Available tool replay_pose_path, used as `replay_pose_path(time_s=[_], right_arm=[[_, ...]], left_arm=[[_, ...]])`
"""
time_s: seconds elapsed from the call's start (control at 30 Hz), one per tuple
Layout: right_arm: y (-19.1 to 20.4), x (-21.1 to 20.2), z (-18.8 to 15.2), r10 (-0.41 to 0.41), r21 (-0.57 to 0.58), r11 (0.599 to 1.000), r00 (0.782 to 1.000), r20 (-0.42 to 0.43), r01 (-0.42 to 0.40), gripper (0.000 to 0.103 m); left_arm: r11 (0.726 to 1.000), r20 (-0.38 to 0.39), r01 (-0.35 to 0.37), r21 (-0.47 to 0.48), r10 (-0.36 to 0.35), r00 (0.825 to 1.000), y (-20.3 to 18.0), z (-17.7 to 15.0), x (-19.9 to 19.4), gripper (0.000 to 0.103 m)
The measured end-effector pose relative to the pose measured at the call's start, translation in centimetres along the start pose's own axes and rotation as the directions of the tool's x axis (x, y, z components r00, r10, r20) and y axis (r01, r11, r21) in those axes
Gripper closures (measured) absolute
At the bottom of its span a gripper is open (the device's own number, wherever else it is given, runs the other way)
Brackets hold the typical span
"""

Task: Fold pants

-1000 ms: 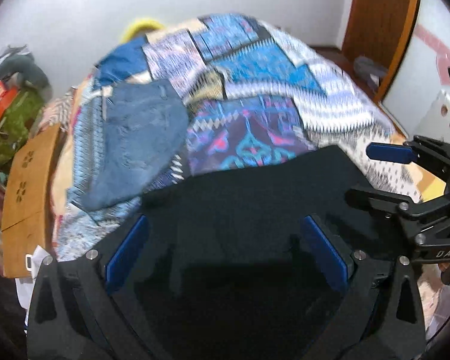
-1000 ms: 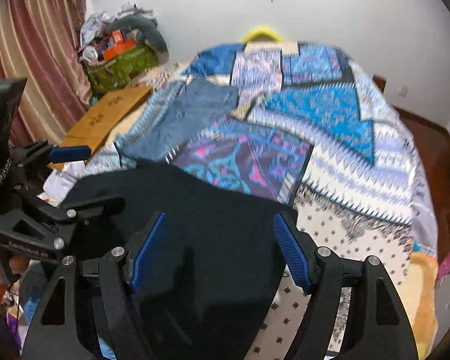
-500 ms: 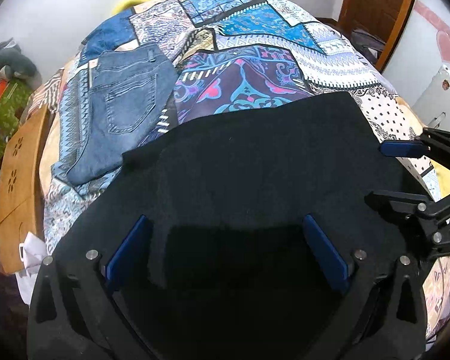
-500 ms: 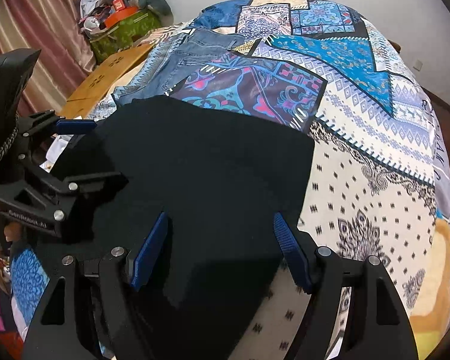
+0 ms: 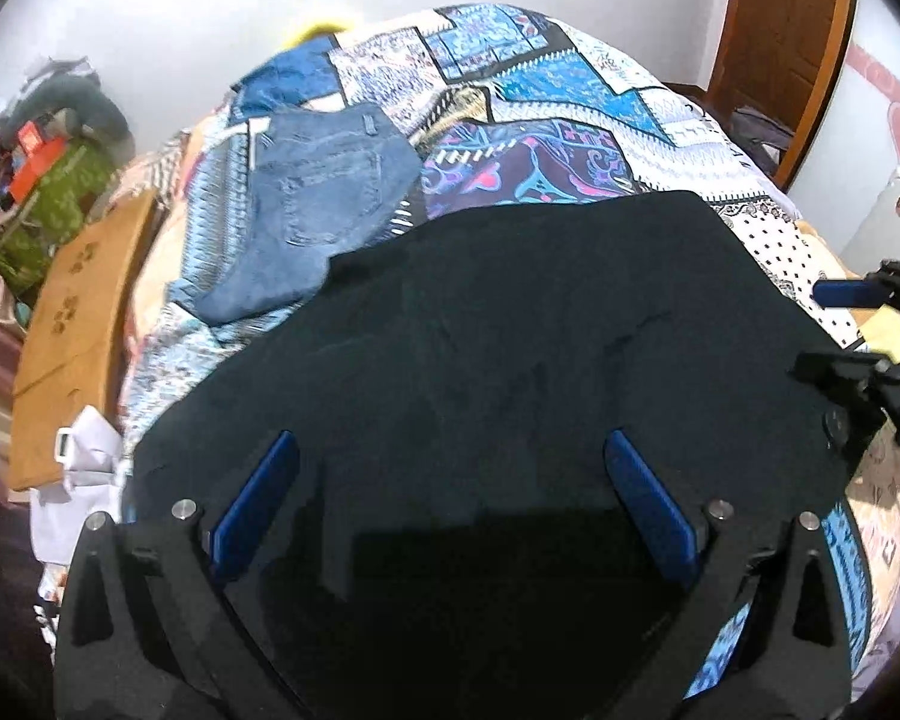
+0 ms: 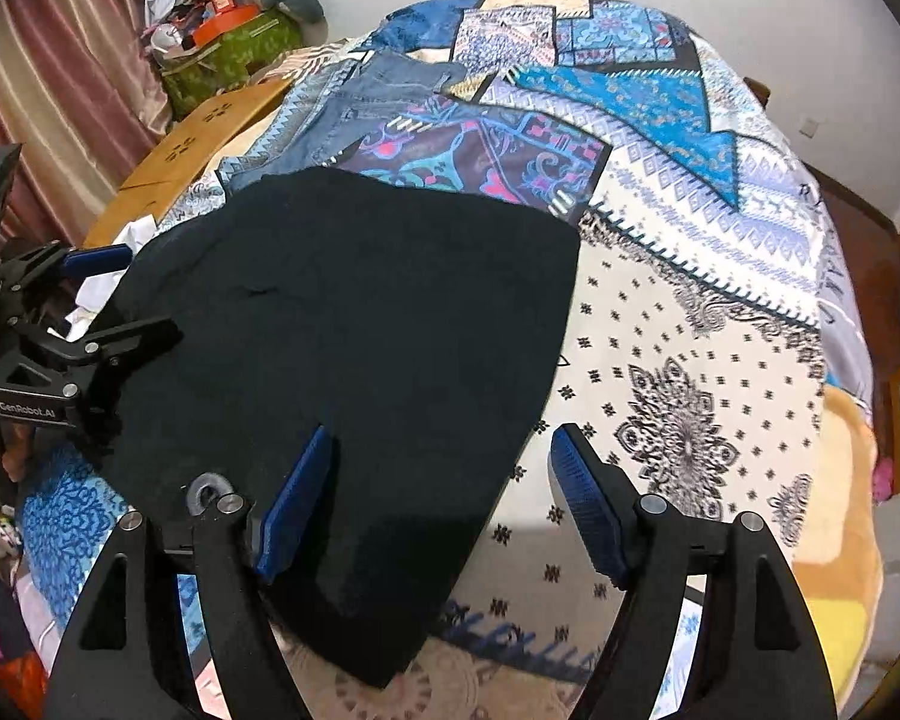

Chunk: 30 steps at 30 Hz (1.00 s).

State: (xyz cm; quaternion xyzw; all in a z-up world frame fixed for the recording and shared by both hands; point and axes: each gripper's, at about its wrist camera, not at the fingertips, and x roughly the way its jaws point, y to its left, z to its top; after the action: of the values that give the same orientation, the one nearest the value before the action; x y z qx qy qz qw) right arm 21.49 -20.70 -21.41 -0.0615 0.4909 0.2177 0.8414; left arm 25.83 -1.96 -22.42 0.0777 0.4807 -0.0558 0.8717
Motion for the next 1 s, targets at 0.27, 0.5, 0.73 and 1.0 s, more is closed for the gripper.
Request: replay_pose_path(time_s=[0.27, 0.5, 0.73, 1.0], right_arm=[[3.4, -4.1, 2.0, 0.04, -0.024, 0.999, 0.992, 0.123, -0.037, 0.03], [8.7, -4.7, 3.4, 0.108, -0.088, 0.992, 0.975, 0.195, -0.092, 0.026], [13.1, -1.0, 3.5, 0.159, -0.134, 0.981, 0.976, 0.149, -0.139, 0.025], [15.0, 3.8, 1.6, 0.123, -0.195, 0.974, 0.992, 0.014, -0.118, 0.024]], left_arm=[[0.995, 0.089, -0.032, -0.09, 0.04, 0.995, 3.5, -1.4, -4.9, 0.0], [0.955, 0.138, -0.011, -0.297, 0.054, 0.989, 10.5, -4.6, -9.3, 0.0], [0.872, 0.04, 0.036, -0.487, -0.018, 0.999, 16.3, -10.1, -8.1, 0.0], [0.791, -0.041, 0.133, -0.597, -0.195, 0.98, 17.3, -14.6, -5.1, 0.0]])
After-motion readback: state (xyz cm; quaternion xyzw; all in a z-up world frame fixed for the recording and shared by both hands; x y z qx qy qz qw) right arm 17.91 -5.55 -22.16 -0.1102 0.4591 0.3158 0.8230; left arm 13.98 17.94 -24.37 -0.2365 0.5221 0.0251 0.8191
